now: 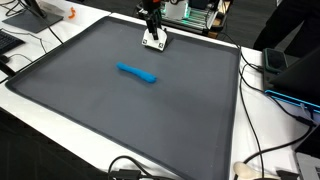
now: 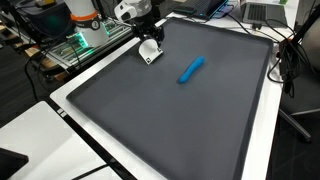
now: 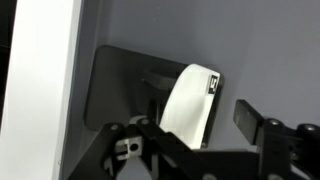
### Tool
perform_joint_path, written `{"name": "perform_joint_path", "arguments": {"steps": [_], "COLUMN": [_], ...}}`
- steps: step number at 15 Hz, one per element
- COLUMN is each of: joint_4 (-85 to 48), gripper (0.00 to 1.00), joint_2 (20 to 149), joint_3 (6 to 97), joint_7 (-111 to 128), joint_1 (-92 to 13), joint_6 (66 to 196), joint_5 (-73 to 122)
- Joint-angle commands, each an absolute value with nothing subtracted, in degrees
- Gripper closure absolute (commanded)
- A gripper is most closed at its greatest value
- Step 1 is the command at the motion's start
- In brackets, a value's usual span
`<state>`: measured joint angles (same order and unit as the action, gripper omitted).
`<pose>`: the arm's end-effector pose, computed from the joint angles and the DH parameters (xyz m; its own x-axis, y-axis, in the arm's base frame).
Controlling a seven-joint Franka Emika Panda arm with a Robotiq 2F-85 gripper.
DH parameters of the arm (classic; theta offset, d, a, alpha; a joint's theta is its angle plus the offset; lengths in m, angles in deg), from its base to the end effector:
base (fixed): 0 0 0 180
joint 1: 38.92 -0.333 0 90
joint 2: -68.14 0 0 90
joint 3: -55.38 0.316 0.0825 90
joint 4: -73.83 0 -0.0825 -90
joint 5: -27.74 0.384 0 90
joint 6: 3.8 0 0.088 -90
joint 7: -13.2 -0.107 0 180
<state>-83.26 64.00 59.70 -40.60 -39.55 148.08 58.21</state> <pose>0.3900 0.0194 0.2393 0.2441 -0.9434 -0.2246 -0.9696 -0.2329 -0.0754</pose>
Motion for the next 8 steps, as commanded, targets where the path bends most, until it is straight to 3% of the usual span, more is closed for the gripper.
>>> {"name": "perform_joint_path", "arguments": {"steps": [1, 4, 6, 8], "joint_4": [-83.5, -83.5, -83.5, -83.5], "gripper": [0.24, 0.29, 0.25, 0.41], "joint_2": [64.9, 65.0, 65.1, 65.2], "joint_3": [59.2, 59.2, 59.2, 59.2], "joint_7": [-41.9, -41.8, -41.6, -41.5], "joint_1": [-40.0, -40.1, -40.1, -40.2], "joint_6": [150.0, 150.7, 151.3, 151.8], "joint_5": [56.8, 56.8, 57.4, 57.6]}}
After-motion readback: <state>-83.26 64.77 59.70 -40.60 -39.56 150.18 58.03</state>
